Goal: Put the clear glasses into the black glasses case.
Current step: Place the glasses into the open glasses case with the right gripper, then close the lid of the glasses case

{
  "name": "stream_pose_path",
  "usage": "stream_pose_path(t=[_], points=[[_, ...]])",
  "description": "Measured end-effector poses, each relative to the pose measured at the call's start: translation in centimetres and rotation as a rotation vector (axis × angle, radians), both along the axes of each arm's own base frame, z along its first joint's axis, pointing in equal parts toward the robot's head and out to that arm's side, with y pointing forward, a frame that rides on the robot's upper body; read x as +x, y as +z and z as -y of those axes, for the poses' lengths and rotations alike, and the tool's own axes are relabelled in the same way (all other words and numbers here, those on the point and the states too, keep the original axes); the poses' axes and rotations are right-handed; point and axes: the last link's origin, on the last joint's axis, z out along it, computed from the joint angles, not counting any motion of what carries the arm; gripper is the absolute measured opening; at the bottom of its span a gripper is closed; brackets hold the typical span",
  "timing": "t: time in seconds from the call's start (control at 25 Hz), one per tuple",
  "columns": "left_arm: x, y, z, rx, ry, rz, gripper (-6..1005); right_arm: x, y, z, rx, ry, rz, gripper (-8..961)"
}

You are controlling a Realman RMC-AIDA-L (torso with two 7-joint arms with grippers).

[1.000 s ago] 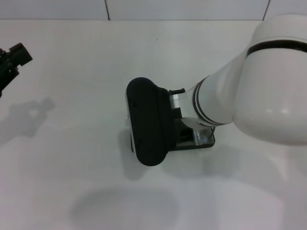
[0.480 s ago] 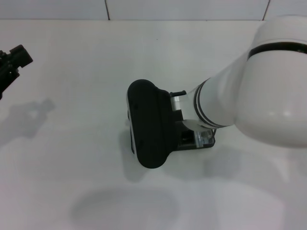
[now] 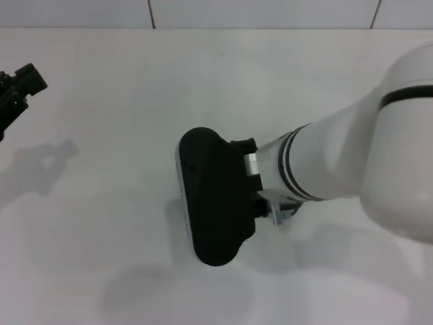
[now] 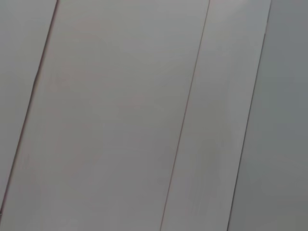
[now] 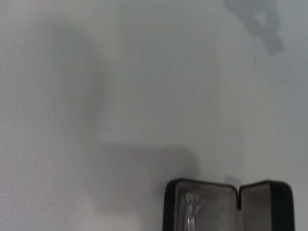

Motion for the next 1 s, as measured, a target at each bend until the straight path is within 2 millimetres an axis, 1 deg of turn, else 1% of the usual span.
stream_pose_path(t=[0.2,0.44,0.6,0.72,0.88,0.96,1.0], points=[[0.3,0.2,-0.3,-0.007,-0.011,-0.003,135,-0.9,1.1,0.9,0.0,-0.004,-0.062,141],[0.4,0.4,-0.5,-0.02,-0.014,-0.003,135,-0.9,3.1,1.8,-0.003,-0.018,-0.134,139],[0.6,0.4,-0.6,-0.04,-0.016,-0.005,135,-1.2,4.9,2.3,-0.018,-0.028,-0.207,138],[1.4,-0.2,-1.2,-0.087,-0.045,-0.03,136,-1.0,7.1,2.6,-0.022,-0.07,-0.283,137],[2.0,-0.6,-1.5,-0.122,-0.057,-0.026,136,0.3,9.9,2.0,-0.029,-0.138,-0.371,136],[2.3,-0.8,-1.7,-0.14,-0.064,-0.021,136,1.0,11.9,1.3,-0.026,-0.187,-0.451,136],[2.7,-1.0,-1.9,-0.154,-0.071,-0.02,136,1.4,13.5,0.9,-0.03,-0.213,-0.514,136]])
